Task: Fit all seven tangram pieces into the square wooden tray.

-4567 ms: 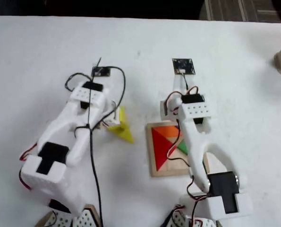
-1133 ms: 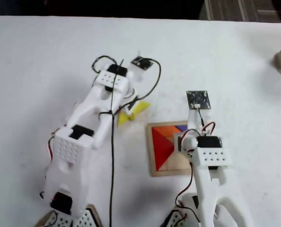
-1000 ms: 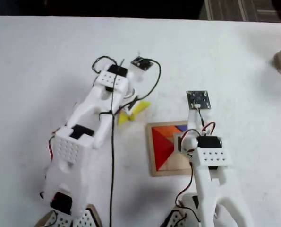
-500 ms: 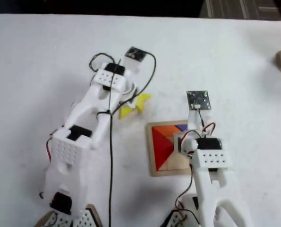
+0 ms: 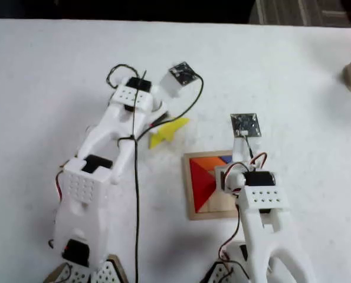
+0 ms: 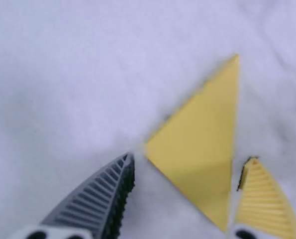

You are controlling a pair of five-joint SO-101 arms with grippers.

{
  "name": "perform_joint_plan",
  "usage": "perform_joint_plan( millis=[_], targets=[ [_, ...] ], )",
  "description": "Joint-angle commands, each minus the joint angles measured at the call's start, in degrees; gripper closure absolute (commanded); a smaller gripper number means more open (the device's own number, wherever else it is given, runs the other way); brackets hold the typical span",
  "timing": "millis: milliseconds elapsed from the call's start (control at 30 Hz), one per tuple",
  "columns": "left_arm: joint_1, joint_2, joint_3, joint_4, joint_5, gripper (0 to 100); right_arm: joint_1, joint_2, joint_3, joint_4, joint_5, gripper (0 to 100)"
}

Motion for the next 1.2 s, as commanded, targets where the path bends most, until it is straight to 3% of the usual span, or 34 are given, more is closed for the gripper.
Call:
perform_joint_plan(
  millis=[0,433,800,1033,1167],
  targets=[
    [1.1,-4.0,-0.79,-2.11,-0.97,65,-0.66,-1.71,-0.26,-0.92,1.23,98.2],
    [2.15,-4.09,12.84,-17.93,1.41,65,-2.07,-2.24,1.41,-2.51,2.81,98.2],
    [3.91,-4.62,15.21,-17.41,2.46,66,-2.07,-2.24,1.49,-2.51,2.81,98.2],
    [4.26,-4.26,15.03,-17.23,-2.2,84,-1.98,-2.24,1.49,-2.51,2.64,98.2],
    [4.26,-4.26,14.95,-17.05,-2.37,83,-1.98,-2.24,1.49,-2.42,2.64,98.2]
  ],
)
